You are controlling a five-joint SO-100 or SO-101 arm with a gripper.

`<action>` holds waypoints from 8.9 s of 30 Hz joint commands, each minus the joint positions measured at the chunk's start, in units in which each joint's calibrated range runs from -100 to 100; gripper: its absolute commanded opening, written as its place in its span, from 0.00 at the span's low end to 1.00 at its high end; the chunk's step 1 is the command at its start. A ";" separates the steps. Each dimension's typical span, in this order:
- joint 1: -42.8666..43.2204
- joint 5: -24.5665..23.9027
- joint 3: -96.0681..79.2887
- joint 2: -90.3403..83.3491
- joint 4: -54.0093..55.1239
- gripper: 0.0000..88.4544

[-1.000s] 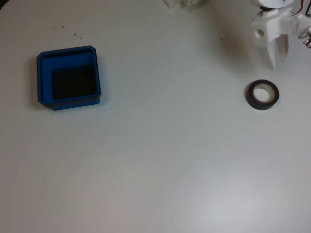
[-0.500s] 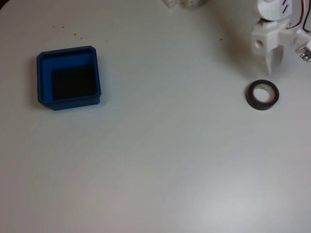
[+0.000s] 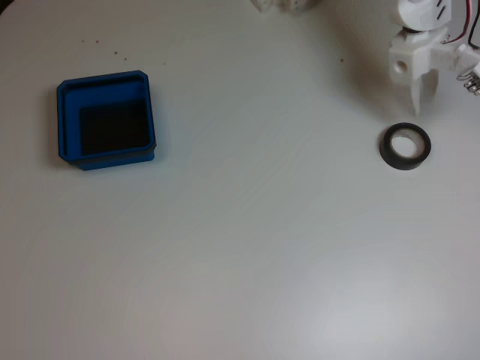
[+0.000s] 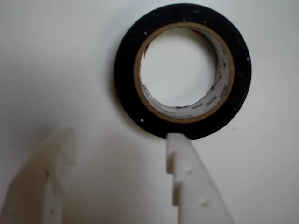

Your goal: Pick the black tape roll and drop it in the blue box

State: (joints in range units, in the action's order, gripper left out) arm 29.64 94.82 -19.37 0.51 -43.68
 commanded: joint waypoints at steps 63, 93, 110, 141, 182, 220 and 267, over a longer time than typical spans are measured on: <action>-0.18 0.27 19.10 20.56 0.28 0.20; -0.28 0.27 19.01 22.23 -0.05 0.20; -0.38 0.18 19.10 22.49 -0.05 0.20; -0.57 -0.43 19.46 22.40 -0.05 0.02; -0.67 -0.43 18.92 2.08 -1.12 0.02; -63.10 -0.43 18.92 -16.06 -25.96 0.02; -87.04 0.09 46.33 20.90 -17.38 0.02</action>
State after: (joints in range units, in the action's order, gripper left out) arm -57.15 94.74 22.33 20.83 -63.55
